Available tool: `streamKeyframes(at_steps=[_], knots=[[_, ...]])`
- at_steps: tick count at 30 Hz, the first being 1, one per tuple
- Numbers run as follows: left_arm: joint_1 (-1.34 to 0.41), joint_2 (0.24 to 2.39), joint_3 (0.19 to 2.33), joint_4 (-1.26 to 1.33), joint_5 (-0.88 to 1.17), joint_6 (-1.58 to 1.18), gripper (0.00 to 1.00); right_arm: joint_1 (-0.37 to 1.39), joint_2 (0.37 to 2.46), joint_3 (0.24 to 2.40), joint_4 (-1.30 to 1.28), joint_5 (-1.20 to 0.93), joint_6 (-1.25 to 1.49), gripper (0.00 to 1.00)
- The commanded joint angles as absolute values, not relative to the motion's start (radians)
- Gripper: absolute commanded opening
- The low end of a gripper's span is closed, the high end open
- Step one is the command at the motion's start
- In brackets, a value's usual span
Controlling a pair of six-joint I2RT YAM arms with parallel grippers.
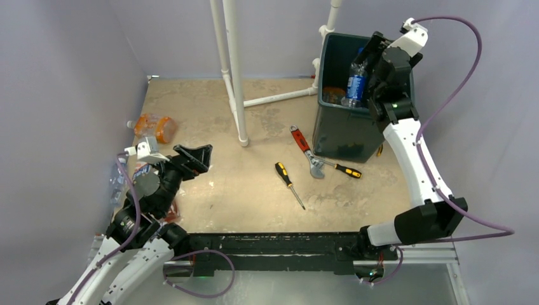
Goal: Put the plastic bottles in the bin
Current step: Place the plastic bottle in the trash bin.
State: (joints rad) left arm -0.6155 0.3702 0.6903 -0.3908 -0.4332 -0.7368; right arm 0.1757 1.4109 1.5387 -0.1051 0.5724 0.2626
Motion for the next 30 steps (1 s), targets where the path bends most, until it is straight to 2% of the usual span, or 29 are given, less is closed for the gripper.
streamKeyframes(at_steps=[1, 5, 8, 14, 16, 20, 23, 25, 30], knots=[[-0.615, 0.362, 0.733, -0.411, -0.467, -0.712, 0.99, 0.172, 1.366, 1.600, -0.081, 0.544, 0.316, 0.91], [-0.614, 0.347, 0.743, -0.434, -0.495, -0.720, 0.99, 0.171, 1.328, 1.606, -0.077, 0.520, 0.361, 0.97], [-0.614, 0.335, 0.762, -0.449, -0.511, -0.715, 0.99, 0.172, 1.254, 1.591, -0.053, 0.411, 0.415, 0.99], [-0.615, 0.344, 0.847, -0.511, -0.533, -0.654, 0.99, 0.174, 1.036, 1.448, 0.108, -0.016, 0.538, 0.99], [-0.614, 0.367, 0.884, -0.576, -0.608, -0.651, 0.99, 0.189, 0.997, 1.442, 0.107, -0.187, 0.548, 0.99], [-0.615, 0.434, 0.951, -0.778, -0.808, -0.742, 0.99, 0.265, 0.934, 1.423, 0.025, -0.359, 0.521, 0.98], [-0.614, 0.469, 0.962, -0.883, -0.893, -0.829, 0.98, 0.372, 0.894, 1.345, -0.047, -0.376, 0.487, 0.98], [-0.615, 0.495, 0.942, -0.870, -0.875, -0.842, 0.97, 0.456, 0.886, 1.285, -0.068, -0.368, 0.476, 0.97], [-0.615, 0.726, 0.983, -0.897, -0.782, -0.876, 0.99, 0.767, 0.891, 1.146, -0.063, -0.160, 0.457, 0.96]])
